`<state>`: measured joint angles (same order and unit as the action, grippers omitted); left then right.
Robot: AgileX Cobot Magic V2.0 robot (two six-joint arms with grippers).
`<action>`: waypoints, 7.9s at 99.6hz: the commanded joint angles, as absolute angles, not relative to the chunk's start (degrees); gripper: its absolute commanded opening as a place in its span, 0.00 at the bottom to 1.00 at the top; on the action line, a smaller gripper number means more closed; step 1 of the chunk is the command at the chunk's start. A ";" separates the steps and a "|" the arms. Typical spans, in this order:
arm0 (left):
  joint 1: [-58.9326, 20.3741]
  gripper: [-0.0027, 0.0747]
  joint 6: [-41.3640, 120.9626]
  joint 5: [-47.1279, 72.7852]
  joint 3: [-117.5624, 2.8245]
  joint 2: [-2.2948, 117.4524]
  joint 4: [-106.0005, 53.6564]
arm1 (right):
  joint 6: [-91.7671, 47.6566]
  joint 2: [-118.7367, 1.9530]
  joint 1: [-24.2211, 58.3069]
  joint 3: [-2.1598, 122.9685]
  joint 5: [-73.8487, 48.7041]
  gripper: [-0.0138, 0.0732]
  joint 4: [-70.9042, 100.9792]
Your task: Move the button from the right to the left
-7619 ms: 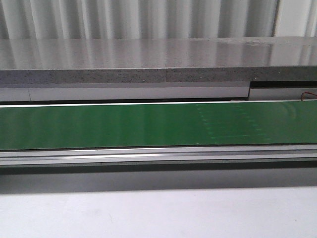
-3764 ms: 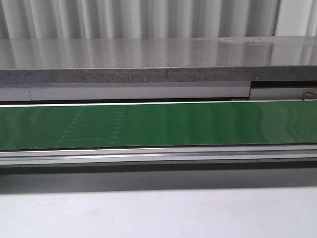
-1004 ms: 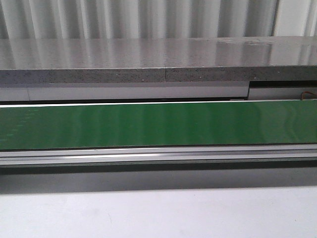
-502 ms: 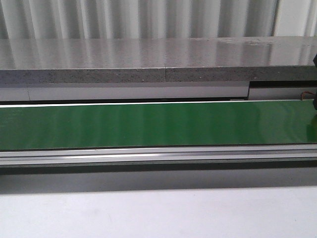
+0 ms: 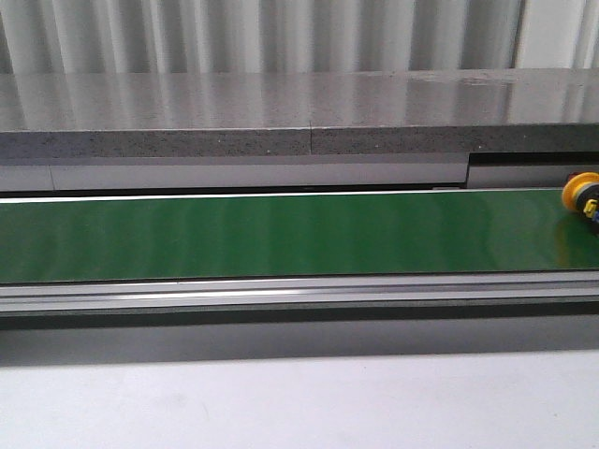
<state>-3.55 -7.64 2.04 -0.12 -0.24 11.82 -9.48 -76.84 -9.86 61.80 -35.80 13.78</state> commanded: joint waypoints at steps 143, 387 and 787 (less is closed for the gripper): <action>-3.41 0.01 -8.20 -2.82 1.34 -2.27 11.70 | -13.33 -29.49 -9.27 32.05 -30.17 0.08 13.42; -3.41 0.01 -5.24 34.24 -42.33 45.95 1.36 | -13.33 -29.49 -9.27 32.05 -30.17 0.08 13.42; 21.52 0.01 20.16 43.60 -68.48 81.60 -4.44 | -13.33 -29.49 -9.27 32.05 -30.17 0.08 13.47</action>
